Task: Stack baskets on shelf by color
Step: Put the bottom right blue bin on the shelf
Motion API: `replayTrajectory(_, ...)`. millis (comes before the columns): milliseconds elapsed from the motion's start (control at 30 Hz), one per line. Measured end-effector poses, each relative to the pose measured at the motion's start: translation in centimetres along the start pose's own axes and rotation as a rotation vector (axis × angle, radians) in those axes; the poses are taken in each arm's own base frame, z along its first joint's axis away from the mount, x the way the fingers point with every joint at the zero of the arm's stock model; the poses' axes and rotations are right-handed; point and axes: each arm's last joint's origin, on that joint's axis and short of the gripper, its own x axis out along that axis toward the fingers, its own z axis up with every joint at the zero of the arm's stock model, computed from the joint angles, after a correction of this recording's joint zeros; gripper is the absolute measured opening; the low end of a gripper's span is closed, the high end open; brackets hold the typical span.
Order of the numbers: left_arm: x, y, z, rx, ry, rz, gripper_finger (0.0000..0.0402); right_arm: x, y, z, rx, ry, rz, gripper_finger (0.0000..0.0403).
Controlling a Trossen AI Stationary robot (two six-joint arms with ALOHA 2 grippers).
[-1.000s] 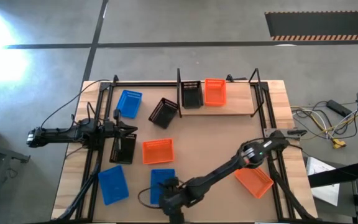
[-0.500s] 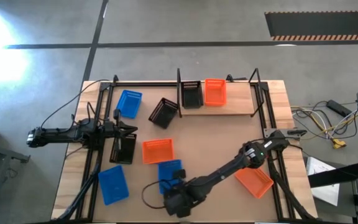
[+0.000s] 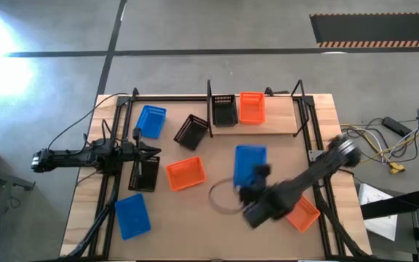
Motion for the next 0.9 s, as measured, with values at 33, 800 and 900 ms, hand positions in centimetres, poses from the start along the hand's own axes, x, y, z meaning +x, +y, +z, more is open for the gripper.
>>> replayTrajectory(33,0.0,0.0,0.0,0.0,0.0,0.0,0.0,0.0,-1.4,-1.0,0.021,0.002,-0.016,0.0009)
replayTrajectory(800,0.0,0.0,0.0,0.0,0.0,0.0,0.0,9.6,-24.0,-12.0,0.096,0.225,0.047,0.0008)
replayTrajectory(900,0.0,0.0,0.0,0.0,0.0,0.0,0.0,11.3,-25.0,-12.7,0.042,0.277,0.081,0.0008)
